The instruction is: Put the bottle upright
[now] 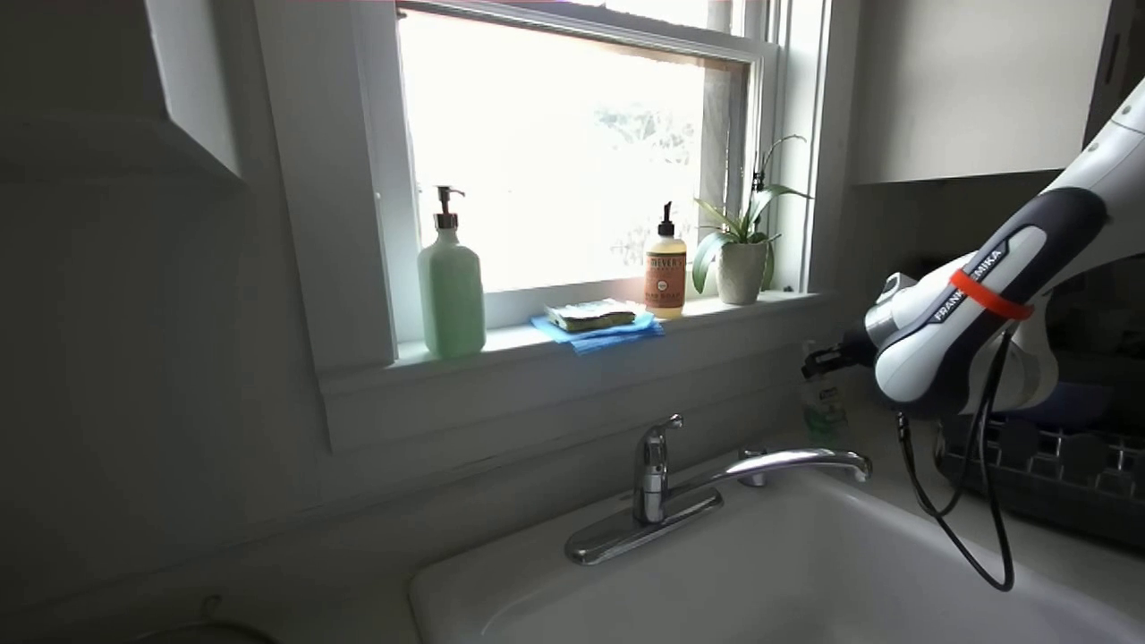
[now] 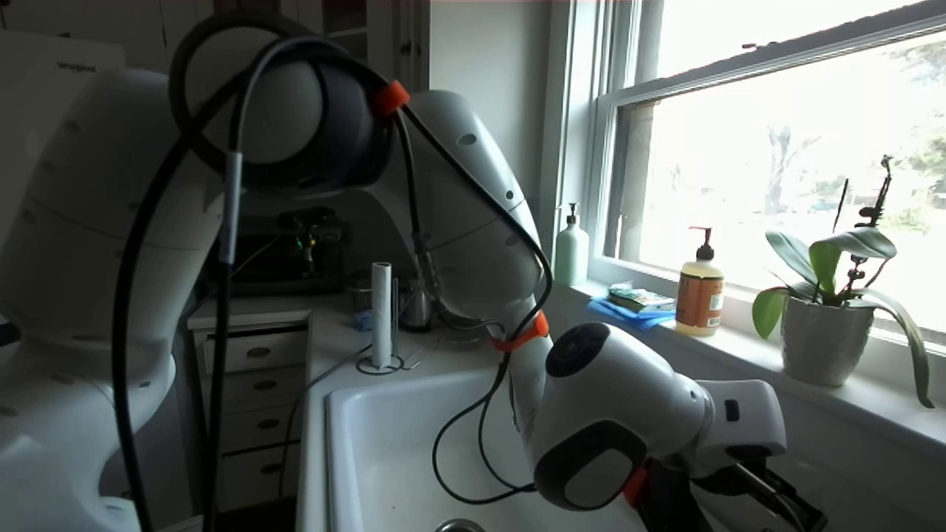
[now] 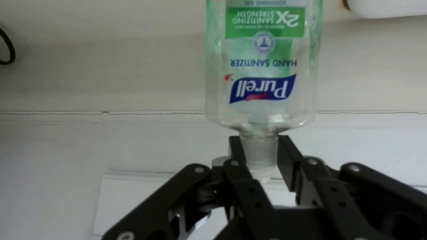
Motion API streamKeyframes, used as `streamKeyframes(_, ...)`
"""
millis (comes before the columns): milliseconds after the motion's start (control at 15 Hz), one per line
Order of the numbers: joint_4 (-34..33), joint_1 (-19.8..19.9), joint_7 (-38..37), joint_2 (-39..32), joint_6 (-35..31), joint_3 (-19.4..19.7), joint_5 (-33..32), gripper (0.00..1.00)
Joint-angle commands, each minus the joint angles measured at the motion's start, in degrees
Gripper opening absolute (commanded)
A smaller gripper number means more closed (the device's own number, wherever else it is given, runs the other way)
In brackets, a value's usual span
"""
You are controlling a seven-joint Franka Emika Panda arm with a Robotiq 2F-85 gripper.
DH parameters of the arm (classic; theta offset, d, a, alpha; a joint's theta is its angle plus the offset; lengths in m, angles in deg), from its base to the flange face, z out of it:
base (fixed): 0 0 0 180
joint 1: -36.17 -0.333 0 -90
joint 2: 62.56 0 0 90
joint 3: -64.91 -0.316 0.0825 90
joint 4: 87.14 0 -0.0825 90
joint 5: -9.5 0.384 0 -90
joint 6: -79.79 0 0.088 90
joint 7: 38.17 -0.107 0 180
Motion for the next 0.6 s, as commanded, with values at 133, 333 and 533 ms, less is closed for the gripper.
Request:
streamKeyframes(133,2.6,-3.6,-5.4,-1.2,-6.5,5.2,-0.8,0.08)
streamKeyframes(333,2.4,-5.4,-5.8,-1.6,-6.5,6.6,0.0,0.08)
streamKeyframes(533,1.7,-7.3,-5.4,-3.0,-7.3,8.0,1.4,0.08)
